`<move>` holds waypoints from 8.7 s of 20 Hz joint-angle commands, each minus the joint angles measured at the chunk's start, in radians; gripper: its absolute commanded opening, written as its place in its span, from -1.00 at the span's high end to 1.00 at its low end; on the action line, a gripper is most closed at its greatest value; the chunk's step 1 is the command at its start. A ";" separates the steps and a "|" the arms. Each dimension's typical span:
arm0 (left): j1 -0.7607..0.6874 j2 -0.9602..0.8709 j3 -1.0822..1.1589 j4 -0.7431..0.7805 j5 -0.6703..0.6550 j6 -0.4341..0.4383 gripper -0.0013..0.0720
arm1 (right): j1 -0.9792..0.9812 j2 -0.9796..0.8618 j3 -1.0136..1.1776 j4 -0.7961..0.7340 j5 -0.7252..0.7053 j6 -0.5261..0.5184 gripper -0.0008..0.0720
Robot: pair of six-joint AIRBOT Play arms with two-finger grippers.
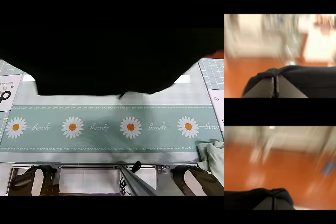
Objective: Fold the shirts.
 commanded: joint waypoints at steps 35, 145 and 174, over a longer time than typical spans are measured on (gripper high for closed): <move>-0.243 -0.797 -0.311 0.098 0.373 0.028 0.91 | 0.176 -0.999 0.186 -0.354 0.032 0.212 0.91; -0.119 -1.086 -0.275 -0.007 -0.027 0.184 0.91 | 0.066 -0.965 -0.237 0.455 -0.240 -0.036 0.90; -0.074 -1.165 -0.053 -0.062 -0.384 0.176 -0.46 | -0.066 -1.128 -0.237 0.250 0.138 0.035 -0.71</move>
